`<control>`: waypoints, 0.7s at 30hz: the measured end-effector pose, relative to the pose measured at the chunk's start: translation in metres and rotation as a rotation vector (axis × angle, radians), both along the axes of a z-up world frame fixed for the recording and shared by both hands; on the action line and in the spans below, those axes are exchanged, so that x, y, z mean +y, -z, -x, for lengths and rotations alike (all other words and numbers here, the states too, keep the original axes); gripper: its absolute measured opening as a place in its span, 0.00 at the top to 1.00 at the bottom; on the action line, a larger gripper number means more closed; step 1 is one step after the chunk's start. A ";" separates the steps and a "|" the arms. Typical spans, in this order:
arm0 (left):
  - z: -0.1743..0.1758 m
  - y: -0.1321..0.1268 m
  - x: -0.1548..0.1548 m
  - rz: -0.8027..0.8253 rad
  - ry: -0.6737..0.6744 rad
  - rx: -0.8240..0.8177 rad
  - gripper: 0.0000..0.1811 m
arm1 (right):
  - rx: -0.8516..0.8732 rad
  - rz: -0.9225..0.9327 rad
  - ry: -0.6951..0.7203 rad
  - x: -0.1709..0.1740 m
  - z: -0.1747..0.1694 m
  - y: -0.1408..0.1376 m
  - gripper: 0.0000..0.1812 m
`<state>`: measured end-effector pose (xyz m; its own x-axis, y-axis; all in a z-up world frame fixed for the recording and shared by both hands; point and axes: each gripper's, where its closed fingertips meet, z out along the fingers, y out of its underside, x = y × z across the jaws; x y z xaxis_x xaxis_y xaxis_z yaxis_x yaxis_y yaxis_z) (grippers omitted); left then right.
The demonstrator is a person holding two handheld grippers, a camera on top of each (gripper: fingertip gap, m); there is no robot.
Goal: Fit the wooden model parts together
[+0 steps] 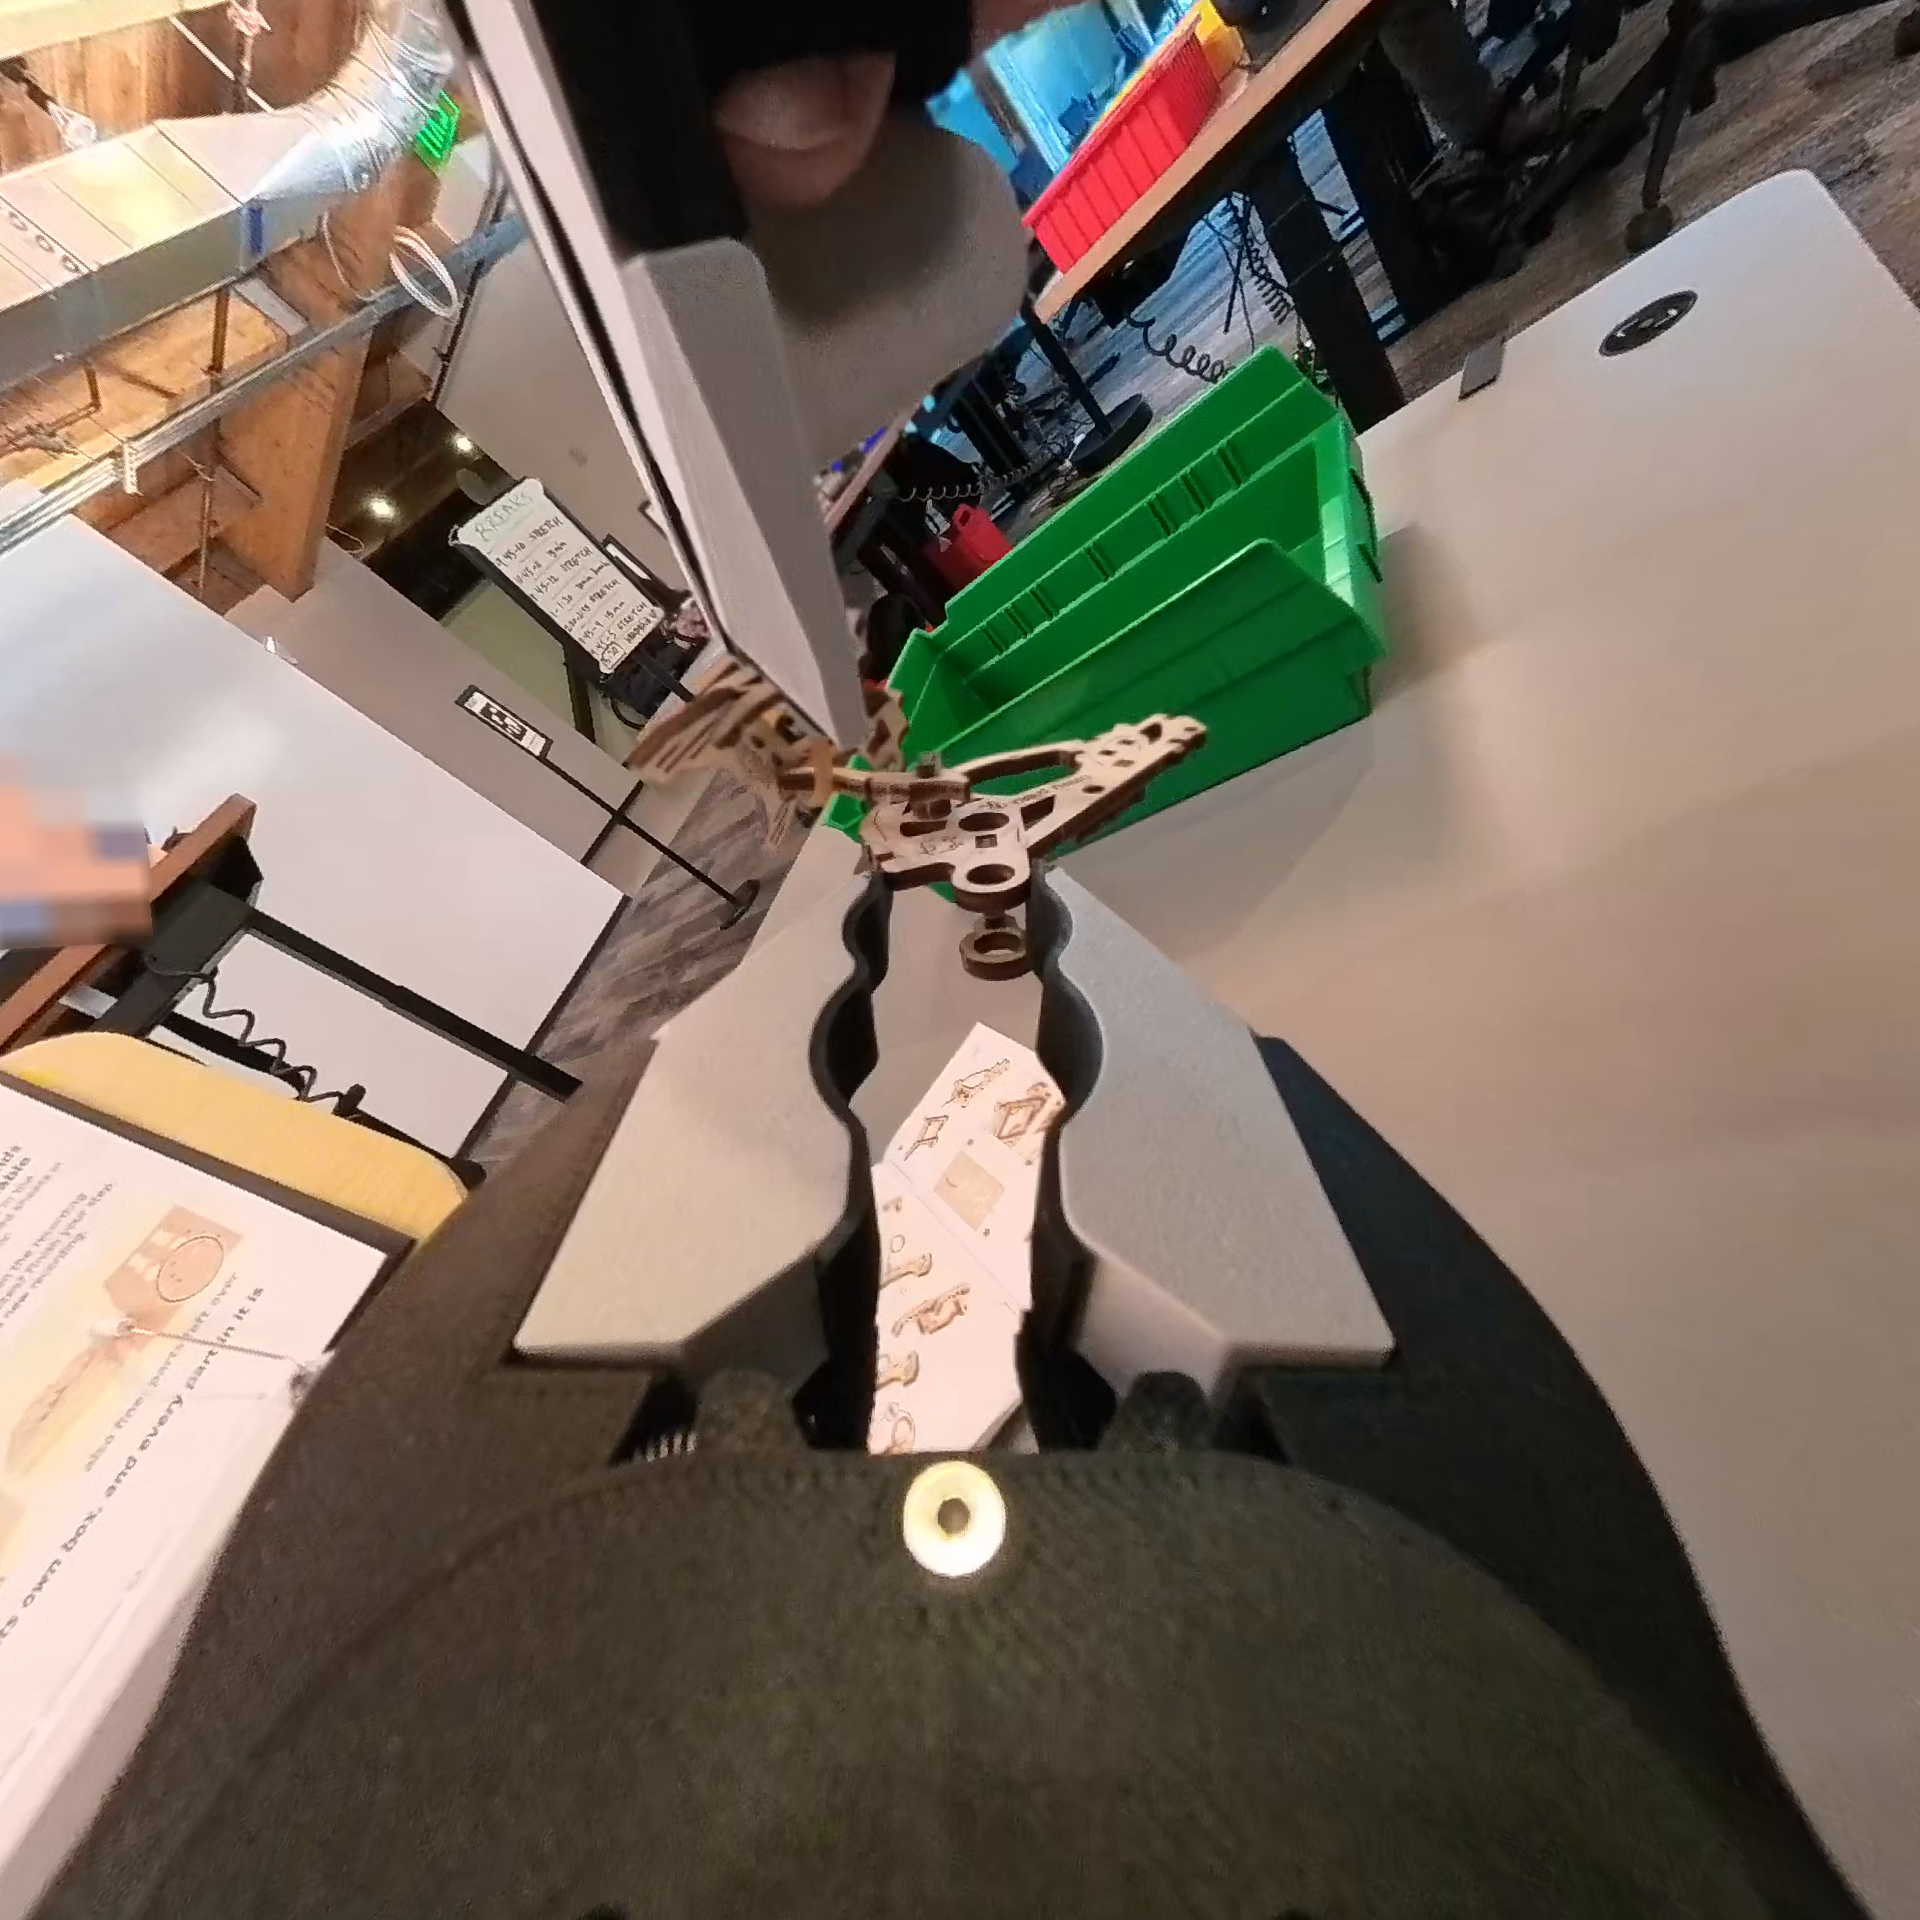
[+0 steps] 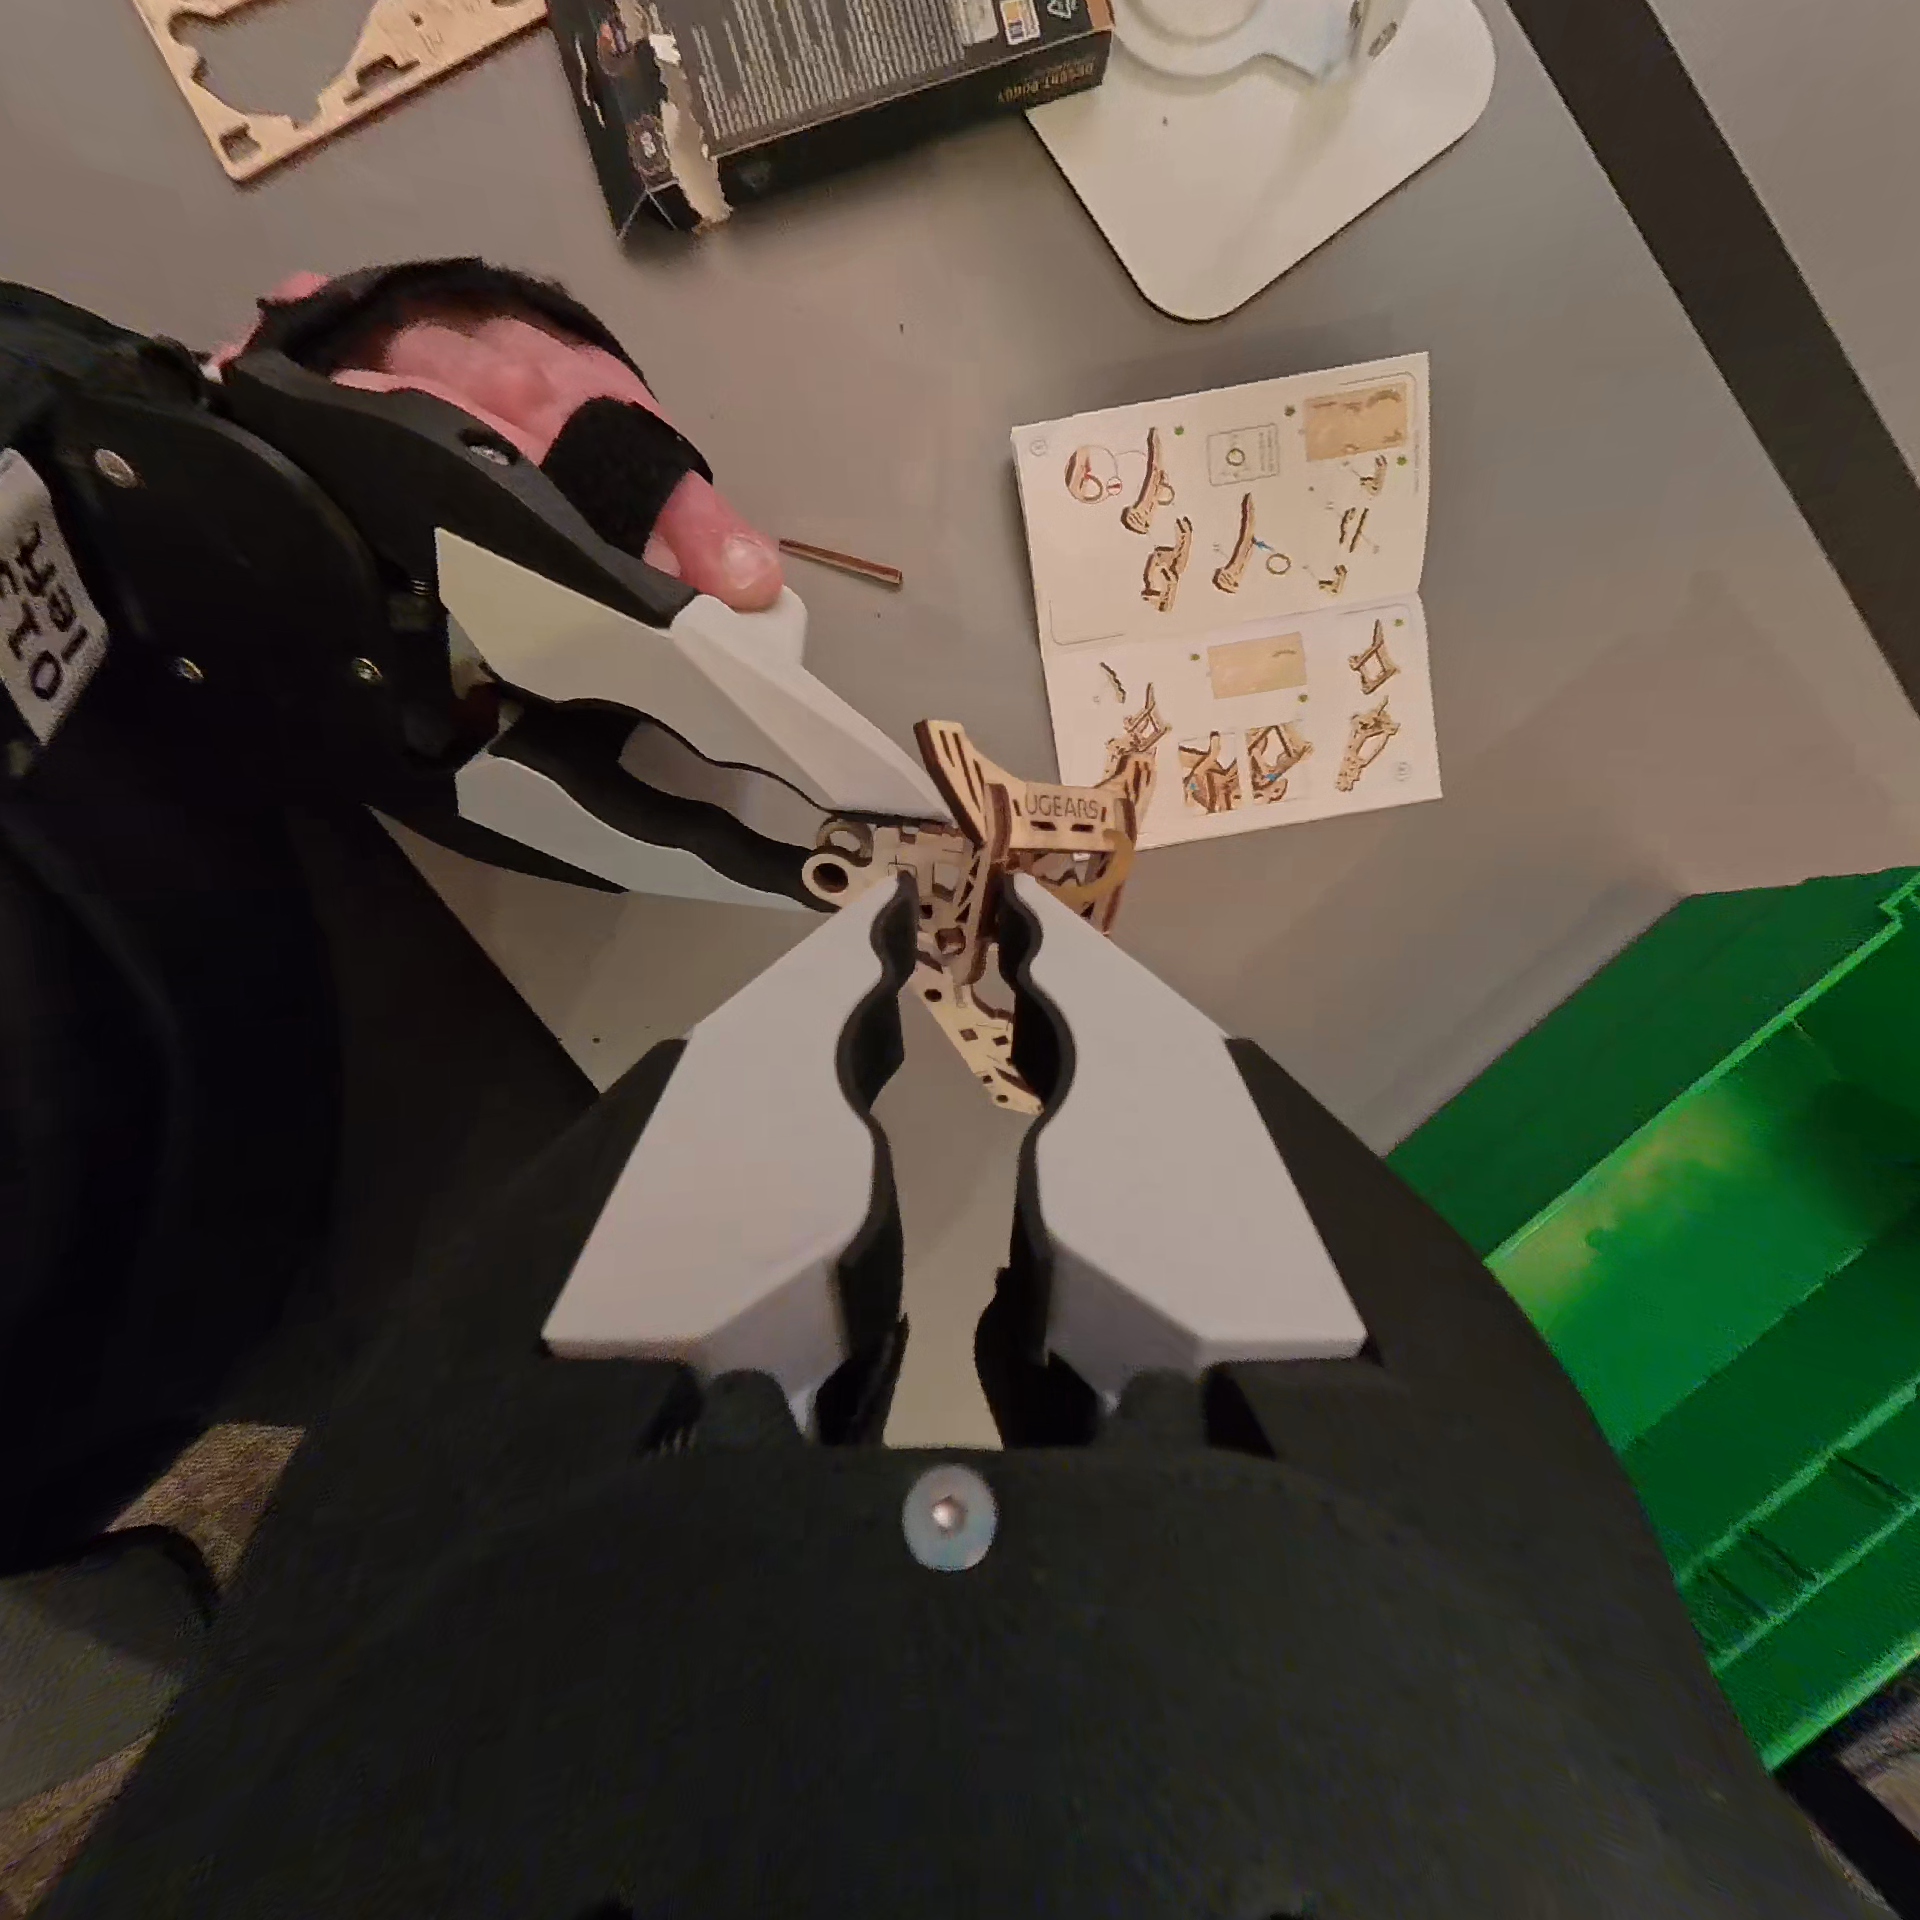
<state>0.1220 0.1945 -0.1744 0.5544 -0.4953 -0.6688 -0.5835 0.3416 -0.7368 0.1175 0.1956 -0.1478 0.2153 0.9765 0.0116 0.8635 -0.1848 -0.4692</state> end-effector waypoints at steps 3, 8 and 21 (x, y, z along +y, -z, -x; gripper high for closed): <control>0.000 -0.002 -0.001 -0.008 0.001 -0.001 0.87 | 0.030 0.065 0.026 -0.003 0.000 -0.004 0.93; 0.000 -0.005 -0.001 -0.032 -0.018 0.012 0.87 | 0.072 0.188 0.086 -0.007 0.000 -0.010 0.94; -0.001 -0.013 -0.007 -0.094 -0.022 0.037 0.87 | 0.140 0.441 0.115 -0.014 -0.004 -0.015 1.00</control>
